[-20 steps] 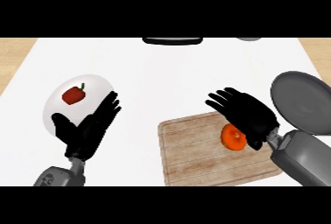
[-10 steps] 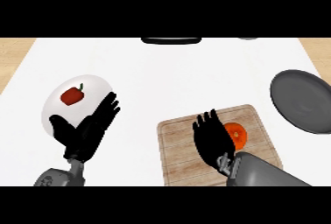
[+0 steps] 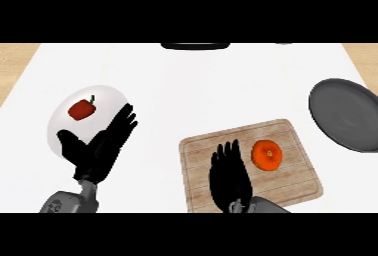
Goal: Pick the squash from the cutting board and place it in the pan
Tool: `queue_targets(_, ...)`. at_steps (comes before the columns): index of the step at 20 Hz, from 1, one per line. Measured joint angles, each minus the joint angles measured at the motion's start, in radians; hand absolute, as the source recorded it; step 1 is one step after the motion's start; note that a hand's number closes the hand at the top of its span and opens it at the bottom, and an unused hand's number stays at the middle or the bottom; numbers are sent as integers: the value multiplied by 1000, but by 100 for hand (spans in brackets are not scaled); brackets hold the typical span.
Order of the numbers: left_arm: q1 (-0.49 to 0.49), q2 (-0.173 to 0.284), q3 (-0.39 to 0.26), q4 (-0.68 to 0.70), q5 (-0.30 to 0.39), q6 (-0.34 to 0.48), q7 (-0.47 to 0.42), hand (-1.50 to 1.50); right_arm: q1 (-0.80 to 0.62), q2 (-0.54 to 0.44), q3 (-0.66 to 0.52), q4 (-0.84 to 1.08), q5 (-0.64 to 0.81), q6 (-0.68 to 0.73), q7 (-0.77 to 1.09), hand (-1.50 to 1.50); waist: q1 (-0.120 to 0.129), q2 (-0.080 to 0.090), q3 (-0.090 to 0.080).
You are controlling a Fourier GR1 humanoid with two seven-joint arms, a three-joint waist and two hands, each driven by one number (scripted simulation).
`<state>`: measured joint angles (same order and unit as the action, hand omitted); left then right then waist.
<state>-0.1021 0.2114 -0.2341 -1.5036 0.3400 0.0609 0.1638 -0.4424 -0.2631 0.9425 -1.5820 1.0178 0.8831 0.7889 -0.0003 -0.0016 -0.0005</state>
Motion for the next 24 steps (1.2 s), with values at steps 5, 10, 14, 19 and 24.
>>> queue_targets(5,9,-13,0,-35,-14,5,28,0,-14,-53,6,22,79,-3,-26,-150,3,1,0)
queue_targets(10,46,-11,16,-60,-23,-20,29,0,-8,-99,-16,15,148,-9,-67,-150,3,1,1)
queue_targets(14,44,-24,33,-56,-31,-33,40,0,3,-120,-37,41,201,-41,-127,-150,3,1,1)
queue_targets(19,42,-27,59,-71,-34,-58,58,0,17,-126,-69,78,267,-77,-186,-150,3,1,0)
queue_targets(24,41,-45,65,-37,-63,-72,33,0,-6,-144,-93,145,312,-162,-297,150,5,2,0)
